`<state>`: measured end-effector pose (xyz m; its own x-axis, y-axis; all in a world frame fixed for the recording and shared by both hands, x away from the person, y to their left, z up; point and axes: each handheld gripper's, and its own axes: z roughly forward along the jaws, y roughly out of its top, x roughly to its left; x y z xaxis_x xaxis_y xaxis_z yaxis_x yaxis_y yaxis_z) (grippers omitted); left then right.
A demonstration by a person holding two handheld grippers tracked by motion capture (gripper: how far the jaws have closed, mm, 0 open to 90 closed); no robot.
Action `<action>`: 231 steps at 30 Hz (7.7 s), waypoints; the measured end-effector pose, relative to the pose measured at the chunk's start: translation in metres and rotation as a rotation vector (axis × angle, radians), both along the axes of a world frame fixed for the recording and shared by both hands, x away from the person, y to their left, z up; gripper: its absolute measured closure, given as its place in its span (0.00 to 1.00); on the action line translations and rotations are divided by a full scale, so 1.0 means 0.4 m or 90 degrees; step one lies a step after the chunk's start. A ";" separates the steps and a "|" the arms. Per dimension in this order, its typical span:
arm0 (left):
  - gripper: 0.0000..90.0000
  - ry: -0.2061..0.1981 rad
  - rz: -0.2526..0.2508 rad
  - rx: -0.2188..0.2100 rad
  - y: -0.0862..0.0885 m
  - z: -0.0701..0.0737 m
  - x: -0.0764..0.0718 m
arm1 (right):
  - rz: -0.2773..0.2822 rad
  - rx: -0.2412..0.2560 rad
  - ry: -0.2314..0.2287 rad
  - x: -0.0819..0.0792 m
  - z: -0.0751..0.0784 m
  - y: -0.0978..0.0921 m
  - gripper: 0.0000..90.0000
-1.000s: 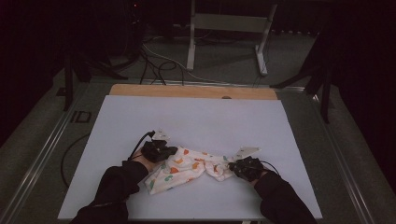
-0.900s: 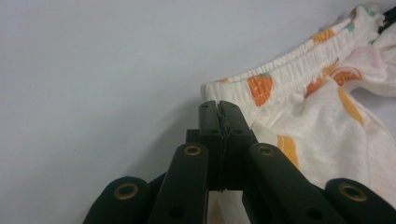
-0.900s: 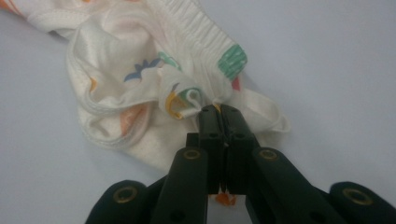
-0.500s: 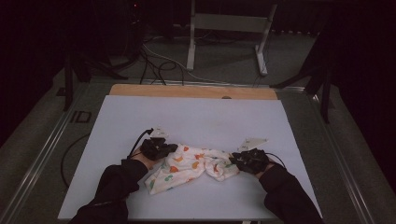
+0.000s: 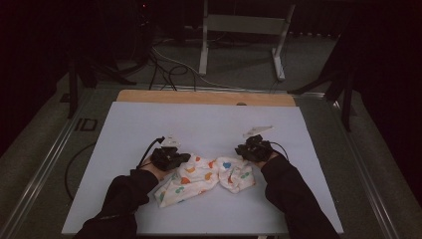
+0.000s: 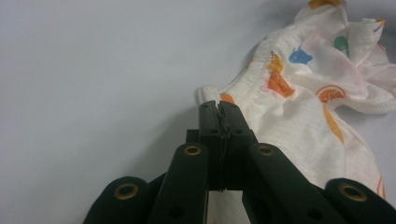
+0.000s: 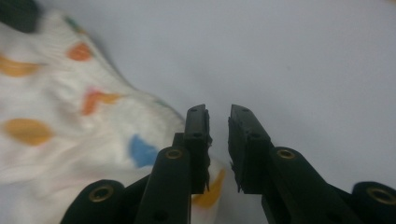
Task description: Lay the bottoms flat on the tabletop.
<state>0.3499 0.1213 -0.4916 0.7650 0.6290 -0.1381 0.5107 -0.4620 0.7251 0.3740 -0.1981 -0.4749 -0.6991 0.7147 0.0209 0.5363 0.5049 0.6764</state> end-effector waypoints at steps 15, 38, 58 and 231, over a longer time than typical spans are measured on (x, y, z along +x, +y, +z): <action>1.00 0.003 -0.002 0.007 -0.003 -0.004 -0.004 | 0.032 -0.052 0.021 -0.052 -0.069 0.027 0.85; 1.00 -0.001 0.007 0.002 0.008 -0.001 0.002 | 0.048 -0.018 0.044 -0.061 -0.056 0.015 0.93; 1.00 -0.087 0.088 -0.009 0.009 0.076 0.127 | -0.008 0.056 -0.060 0.054 0.064 0.000 0.92; 0.98 -0.084 0.050 0.074 0.136 -0.045 -0.047 | 0.023 0.116 -0.054 -0.148 0.028 -0.075 0.13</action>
<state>0.3312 0.1758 -0.5096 0.7191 0.6939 0.0379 0.4525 -0.5090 0.7322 0.3150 -0.2282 -0.4635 -0.7293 0.6786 0.0879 0.4574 0.3879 0.8002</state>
